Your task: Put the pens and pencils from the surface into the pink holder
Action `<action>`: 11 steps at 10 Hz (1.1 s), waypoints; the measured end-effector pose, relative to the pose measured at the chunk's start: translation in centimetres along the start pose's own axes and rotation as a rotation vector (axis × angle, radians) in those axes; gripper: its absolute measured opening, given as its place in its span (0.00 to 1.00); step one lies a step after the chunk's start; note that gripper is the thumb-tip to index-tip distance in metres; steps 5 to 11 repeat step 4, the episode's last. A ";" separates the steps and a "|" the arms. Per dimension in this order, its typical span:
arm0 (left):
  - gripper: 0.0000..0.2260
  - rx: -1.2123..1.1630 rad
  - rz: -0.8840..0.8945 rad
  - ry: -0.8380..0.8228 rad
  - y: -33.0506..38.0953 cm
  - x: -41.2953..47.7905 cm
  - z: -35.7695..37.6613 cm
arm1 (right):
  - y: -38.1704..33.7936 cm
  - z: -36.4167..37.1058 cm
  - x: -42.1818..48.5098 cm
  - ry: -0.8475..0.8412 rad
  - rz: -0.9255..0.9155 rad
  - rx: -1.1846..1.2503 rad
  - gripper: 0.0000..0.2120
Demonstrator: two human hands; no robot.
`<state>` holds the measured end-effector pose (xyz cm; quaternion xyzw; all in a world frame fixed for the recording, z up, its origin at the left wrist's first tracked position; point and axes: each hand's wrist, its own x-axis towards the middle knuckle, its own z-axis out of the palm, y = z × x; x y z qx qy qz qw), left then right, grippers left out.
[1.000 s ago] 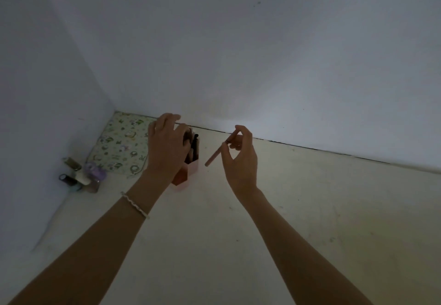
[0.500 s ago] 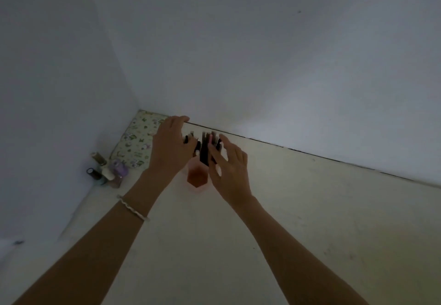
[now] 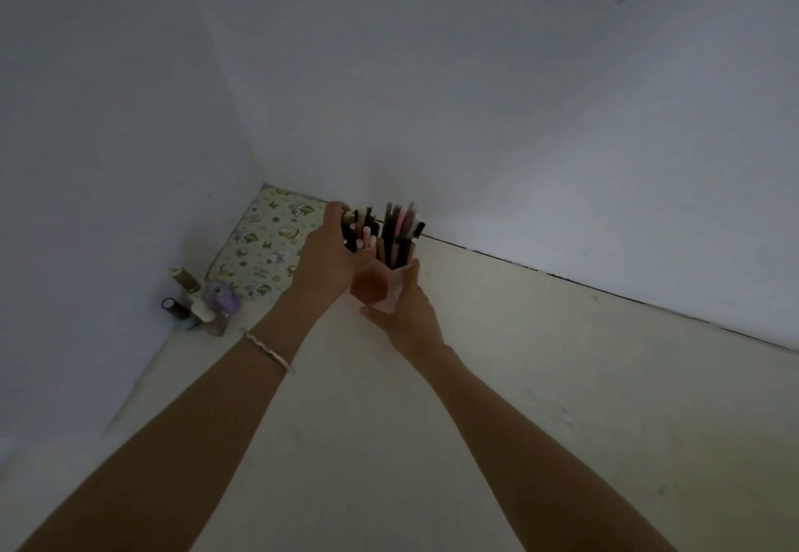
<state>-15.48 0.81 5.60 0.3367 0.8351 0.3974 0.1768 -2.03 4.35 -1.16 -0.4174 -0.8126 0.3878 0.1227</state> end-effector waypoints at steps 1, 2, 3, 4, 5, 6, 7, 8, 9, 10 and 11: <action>0.18 -0.018 -0.001 0.028 0.2 1.9 0.3 | 0.1 -0.2 2.5 -0.069 0.082 -0.065 0.53; 0.22 -0.035 0.021 0.036 0.1 3.7 0.7 | 0.3 -0.2 4.5 -0.094 0.133 -0.103 0.52; 0.24 -0.037 0.008 0.020 0.5 4.4 0.7 | -0.5 -0.2 5.2 -0.074 0.144 -0.067 0.52; 0.30 -0.095 -0.017 0.024 0.2 4.7 0.5 | -0.7 -0.2 5.8 -0.062 0.139 -0.023 0.53; 0.30 -0.095 -0.017 0.024 0.2 4.7 0.5 | -0.7 -0.2 5.8 -0.062 0.139 -0.023 0.53; 0.30 -0.095 -0.017 0.024 0.2 4.7 0.5 | -0.7 -0.2 5.8 -0.062 0.139 -0.023 0.53; 0.30 -0.095 -0.017 0.024 0.2 4.7 0.5 | -0.7 -0.2 5.8 -0.062 0.139 -0.023 0.53; 0.30 -0.095 -0.017 0.024 0.2 4.7 0.5 | -0.7 -0.2 5.8 -0.062 0.139 -0.023 0.53; 0.30 -0.095 -0.017 0.024 0.2 4.7 0.5 | -0.7 -0.2 5.8 -0.062 0.139 -0.023 0.53; 0.30 -0.095 -0.017 0.024 0.2 4.7 0.5 | -0.7 -0.2 5.8 -0.062 0.139 -0.023 0.53; 0.30 -0.095 -0.017 0.024 0.2 4.7 0.5 | -0.7 -0.2 5.8 -0.062 0.139 -0.023 0.53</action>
